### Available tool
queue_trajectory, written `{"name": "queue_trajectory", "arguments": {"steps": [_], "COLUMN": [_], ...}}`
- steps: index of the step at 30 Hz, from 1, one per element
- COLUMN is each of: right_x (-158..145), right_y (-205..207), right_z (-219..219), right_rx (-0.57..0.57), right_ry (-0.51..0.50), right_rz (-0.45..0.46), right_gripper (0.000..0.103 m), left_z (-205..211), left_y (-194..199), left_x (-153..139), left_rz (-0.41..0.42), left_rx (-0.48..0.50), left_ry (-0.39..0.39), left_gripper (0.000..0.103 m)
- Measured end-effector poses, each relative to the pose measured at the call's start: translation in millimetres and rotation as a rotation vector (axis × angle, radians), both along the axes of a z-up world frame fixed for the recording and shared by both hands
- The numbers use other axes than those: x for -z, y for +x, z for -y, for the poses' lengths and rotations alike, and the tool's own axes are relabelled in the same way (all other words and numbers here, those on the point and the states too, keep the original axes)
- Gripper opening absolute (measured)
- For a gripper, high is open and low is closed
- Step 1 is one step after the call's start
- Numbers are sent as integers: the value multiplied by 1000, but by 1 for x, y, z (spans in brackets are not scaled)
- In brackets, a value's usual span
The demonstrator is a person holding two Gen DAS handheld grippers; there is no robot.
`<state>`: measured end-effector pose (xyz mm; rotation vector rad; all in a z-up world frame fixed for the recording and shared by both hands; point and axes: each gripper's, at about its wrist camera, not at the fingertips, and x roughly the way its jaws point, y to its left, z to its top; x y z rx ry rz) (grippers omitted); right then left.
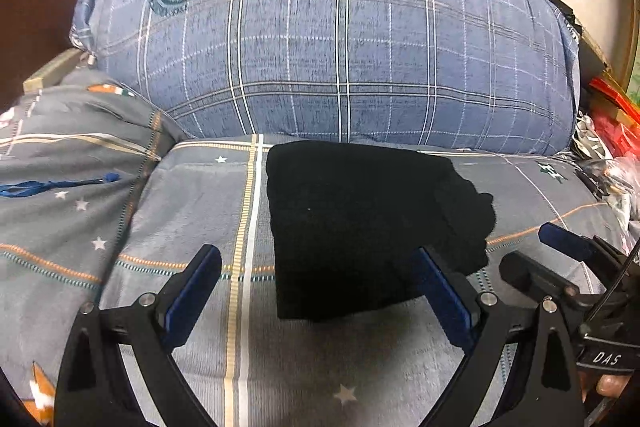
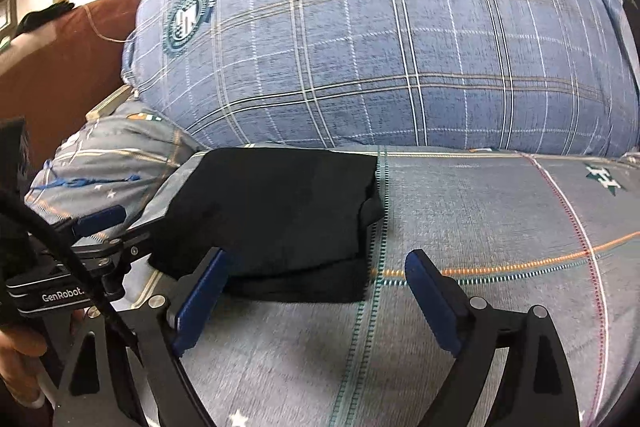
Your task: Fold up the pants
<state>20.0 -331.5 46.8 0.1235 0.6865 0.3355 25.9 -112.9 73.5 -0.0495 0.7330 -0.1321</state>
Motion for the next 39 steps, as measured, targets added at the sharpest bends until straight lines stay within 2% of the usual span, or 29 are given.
{"name": "queue_trajectory", "arguments": {"steps": [7, 16, 18, 24, 28, 39], "right_x": [-5, -7, -6, -8, -10, -4], "right_y": [-16, -30, -33, -43, -49, -56], "right_z": [-6, -14, -14, -13, -11, -10], "right_rx": [0, -14, -12, -14, -13, -10], "right_ry": [-4, -8, -7, -5, 1, 19], "right_rz": [8, 8, 1, 3, 2, -19], "right_gripper": [96, 97, 97, 97, 99, 99], "left_z": [-8, -17, -16, -19, -14, -5], "left_y": [-23, -48, -52, -64, -69, -81], "left_x": [-13, -26, -27, -29, -30, -33], "left_rz": [49, 97, 95, 97, 94, 105], "left_rx": [-37, -88, -89, -101, -109, -89], "left_ry": [-19, 13, 31, 7, 34, 42], "left_gripper": [96, 96, 96, 96, 97, 97]}}
